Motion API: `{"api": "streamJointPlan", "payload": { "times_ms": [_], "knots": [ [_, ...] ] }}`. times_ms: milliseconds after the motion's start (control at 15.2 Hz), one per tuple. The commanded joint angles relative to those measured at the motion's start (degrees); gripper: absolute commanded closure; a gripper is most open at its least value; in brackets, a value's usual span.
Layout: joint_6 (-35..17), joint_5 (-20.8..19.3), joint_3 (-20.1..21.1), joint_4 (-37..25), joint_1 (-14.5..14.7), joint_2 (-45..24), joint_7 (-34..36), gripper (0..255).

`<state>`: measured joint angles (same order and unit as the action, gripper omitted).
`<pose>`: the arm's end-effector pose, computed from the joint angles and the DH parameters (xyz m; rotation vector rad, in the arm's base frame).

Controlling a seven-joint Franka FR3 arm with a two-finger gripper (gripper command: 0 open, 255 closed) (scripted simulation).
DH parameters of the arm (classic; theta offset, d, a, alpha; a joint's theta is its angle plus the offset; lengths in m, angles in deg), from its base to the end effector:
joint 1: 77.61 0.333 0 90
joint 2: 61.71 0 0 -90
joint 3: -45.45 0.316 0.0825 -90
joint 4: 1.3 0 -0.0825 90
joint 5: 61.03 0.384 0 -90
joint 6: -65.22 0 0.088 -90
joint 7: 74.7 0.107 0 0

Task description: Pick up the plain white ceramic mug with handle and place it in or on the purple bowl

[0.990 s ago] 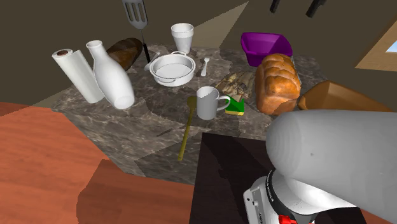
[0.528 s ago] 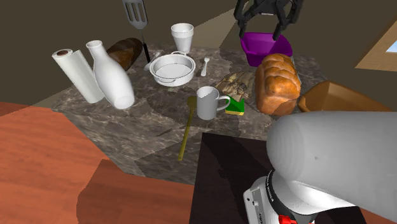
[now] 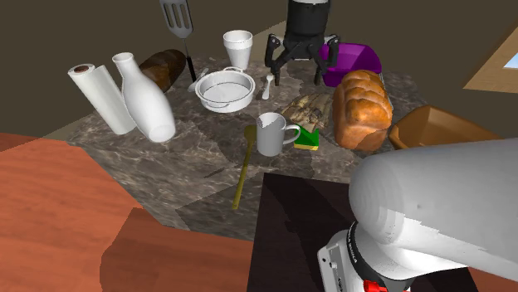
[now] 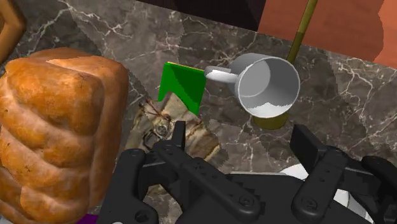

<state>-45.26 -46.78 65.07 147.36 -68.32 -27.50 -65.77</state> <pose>0.3073 0.1882 0.4311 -3.1131 -0.2907 0.1471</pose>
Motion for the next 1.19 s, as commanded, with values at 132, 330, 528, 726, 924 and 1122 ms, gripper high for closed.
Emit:
{"api": "streamJointPlan", "payload": {
  "times_ms": [132,330,528,726,924,1122],
  "knots": [
    [-4.76,1.42,5.26,0.29,1.72,-5.76,4.10,0],
    [-8.56,1.71,9.07,0.15,2.57,-10.80,7.22,0],
    [-12.43,1.04,12.84,-0.53,3.09,-16.61,10.81,0],
    [-14.37,0.96,13.30,0.39,3.09,-17.70,11.08,0],
    [-17.22,0.77,13.91,1.71,2.99,-19.32,11.42,0],
    [-19.74,0.48,14.44,2.75,2.87,-20.88,11.81,0]
  ]
}}
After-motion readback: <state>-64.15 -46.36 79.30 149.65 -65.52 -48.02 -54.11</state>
